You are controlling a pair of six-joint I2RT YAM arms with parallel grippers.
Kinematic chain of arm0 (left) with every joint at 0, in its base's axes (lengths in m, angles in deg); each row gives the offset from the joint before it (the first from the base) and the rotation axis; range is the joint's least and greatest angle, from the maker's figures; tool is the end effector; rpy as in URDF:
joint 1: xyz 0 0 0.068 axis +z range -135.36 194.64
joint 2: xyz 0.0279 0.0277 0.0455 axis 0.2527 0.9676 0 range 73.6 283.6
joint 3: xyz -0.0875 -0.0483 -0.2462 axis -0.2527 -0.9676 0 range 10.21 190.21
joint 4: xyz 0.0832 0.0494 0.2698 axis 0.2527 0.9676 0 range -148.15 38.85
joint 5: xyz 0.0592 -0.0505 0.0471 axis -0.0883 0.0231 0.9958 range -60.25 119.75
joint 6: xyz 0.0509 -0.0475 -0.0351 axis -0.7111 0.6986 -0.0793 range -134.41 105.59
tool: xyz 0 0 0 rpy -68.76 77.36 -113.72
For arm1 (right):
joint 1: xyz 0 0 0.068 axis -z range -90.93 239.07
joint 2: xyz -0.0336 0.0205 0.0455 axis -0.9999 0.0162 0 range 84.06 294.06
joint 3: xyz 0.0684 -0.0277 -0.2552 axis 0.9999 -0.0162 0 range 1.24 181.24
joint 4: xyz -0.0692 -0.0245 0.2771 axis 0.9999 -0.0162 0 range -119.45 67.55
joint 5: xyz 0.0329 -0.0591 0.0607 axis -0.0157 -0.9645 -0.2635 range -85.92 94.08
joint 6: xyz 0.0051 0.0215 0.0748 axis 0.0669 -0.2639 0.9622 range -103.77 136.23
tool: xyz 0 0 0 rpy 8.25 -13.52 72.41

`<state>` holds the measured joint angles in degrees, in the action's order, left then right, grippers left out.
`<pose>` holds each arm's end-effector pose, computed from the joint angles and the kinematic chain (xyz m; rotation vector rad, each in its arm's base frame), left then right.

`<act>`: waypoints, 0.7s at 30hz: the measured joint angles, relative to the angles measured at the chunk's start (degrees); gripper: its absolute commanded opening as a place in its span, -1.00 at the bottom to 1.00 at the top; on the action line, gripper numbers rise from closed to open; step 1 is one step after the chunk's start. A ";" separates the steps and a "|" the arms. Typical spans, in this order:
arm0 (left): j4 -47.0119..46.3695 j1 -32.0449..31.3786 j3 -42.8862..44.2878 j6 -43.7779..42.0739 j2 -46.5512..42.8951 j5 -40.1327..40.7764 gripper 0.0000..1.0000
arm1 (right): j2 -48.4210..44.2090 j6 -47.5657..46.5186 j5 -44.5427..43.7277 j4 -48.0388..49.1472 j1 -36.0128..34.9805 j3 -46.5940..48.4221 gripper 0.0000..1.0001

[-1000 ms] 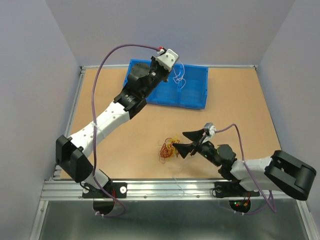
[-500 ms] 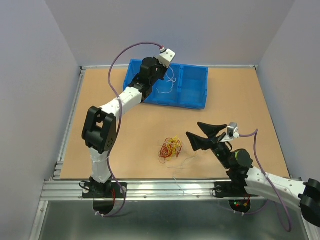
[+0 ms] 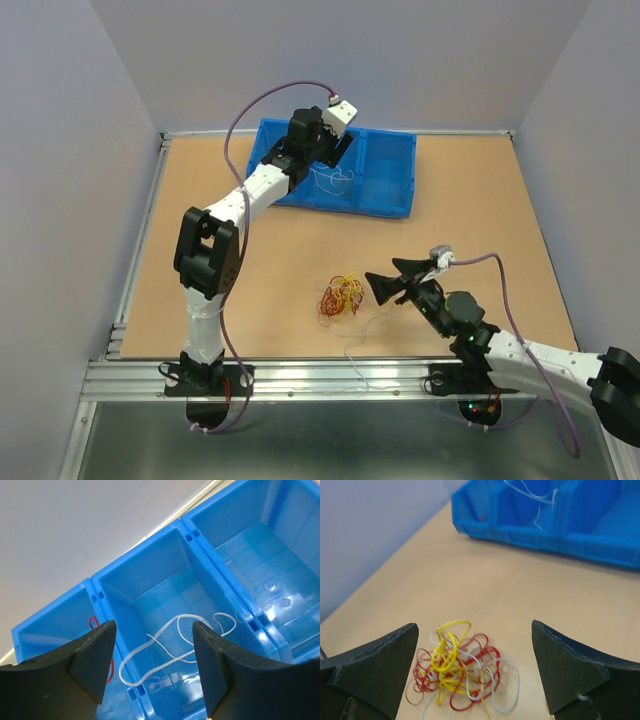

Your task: Untangle the cables

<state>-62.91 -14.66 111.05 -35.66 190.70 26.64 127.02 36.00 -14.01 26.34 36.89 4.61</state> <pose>0.4798 -0.2735 0.2955 0.7926 1.5867 -0.1497 0.1484 0.1575 0.1834 -0.1435 1.4613 0.8105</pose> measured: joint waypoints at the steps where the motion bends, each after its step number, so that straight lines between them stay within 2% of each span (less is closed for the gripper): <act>1: 0.48 0.00 -0.55 0.13 -1.36 -0.46 0.65 | 0.48 0.50 -0.44 -2.97 0.00 0.11 0.98; 4: 1.29 0.00 -4.31 0.42 -6.25 -1.79 0.69 | 0.98 1.16 -0.81 -8.90 0.00 0.57 0.93; 10: 0.33 -0.31 -22.32 1.31 -24.26 -9.79 0.69 | -3.17 1.88 -0.15 -17.05 0.02 0.66 0.80; 13: -1.36 -2.69 -31.21 1.64 -32.33 -13.53 0.69 | -5.60 2.14 1.16 -19.30 0.00 0.68 0.70; 17: -4.07 -6.12 -41.27 0.81 -37.68 -17.94 0.69 | -6.12 2.29 2.47 -20.41 0.02 0.70 0.60; 21: -4.22 -7.56 -48.85 -2.91 -39.58 -22.47 0.71 | -4.96 2.34 3.80 -21.05 0.02 0.94 0.60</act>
<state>-67.12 -22.23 62.20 -38.57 151.11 4.17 122.06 38.34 -10.20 5.29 36.91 5.55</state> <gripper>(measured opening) 0.853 0.801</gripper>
